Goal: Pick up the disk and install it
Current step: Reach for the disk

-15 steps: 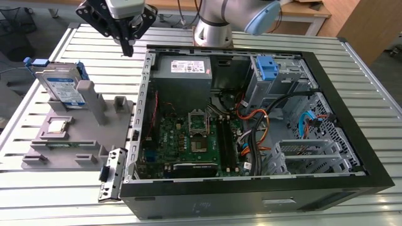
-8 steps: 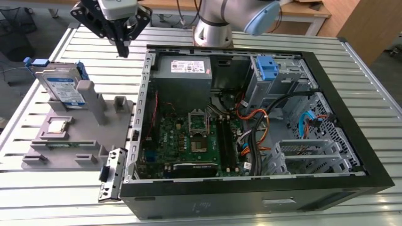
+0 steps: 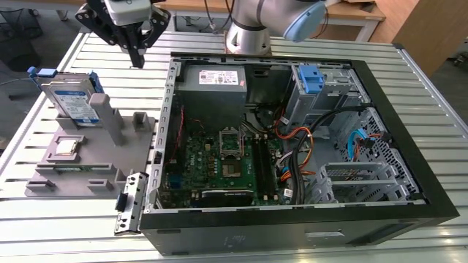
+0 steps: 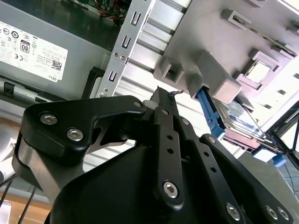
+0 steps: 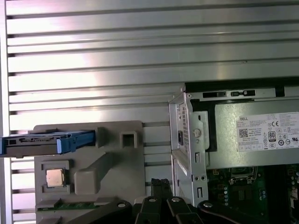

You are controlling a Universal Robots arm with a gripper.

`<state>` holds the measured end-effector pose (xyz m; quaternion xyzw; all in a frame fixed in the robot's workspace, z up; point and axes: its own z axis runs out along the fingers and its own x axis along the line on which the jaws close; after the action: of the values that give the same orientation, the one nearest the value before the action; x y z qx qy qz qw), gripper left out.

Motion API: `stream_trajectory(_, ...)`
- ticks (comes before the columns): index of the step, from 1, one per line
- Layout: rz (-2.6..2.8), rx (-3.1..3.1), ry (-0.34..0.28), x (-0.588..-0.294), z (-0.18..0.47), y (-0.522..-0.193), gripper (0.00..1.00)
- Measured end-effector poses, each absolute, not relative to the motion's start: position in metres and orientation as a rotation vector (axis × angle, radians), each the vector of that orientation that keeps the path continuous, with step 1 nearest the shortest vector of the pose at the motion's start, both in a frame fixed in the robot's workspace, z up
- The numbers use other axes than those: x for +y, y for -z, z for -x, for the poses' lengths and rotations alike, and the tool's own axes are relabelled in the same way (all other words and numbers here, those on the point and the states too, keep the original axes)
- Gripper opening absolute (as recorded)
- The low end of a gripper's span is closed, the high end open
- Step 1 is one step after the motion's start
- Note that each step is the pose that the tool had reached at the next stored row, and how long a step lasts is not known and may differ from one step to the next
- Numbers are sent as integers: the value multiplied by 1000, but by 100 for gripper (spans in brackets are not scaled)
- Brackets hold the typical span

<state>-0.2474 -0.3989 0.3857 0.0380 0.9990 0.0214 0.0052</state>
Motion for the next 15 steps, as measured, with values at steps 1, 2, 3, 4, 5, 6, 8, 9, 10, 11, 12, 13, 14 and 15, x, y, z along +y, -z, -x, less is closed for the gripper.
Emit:
stream_trajectory(1, -119, 3128, -67, -399, 248, -385, 11)
stream_trajectory(2, -119, 3128, -67, -399, 250, -385, 11)
stream_trajectory(3, -119, 3128, -67, -399, 251, -385, 11)
stream_trajectory(4, -119, 3128, -67, -399, 252, -384, 11)
stream_trajectory(5, -119, 3128, -67, -399, 253, -384, 11)
stream_trajectory(6, -119, 3128, -67, -399, 254, -384, 11)
stream_trajectory(8, -119, 3128, -67, -399, 256, -383, 11)
stream_trajectory(9, -119, 3128, -67, -399, 257, -383, 11)
stream_trajectory(10, -119, 3128, -67, -399, 258, -382, 11)
stream_trajectory(11, -119, 3128, -67, -399, 259, -382, 11)
stream_trajectory(12, -119, 3128, -67, -399, 260, -382, 11)
stream_trajectory(13, -119, 3128, -67, -399, 261, -382, 11)
stream_trajectory(14, -119, 3128, -67, -399, 262, -381, 11)
stream_trajectory(15, -119, 3128, -67, -399, 263, -381, 11)
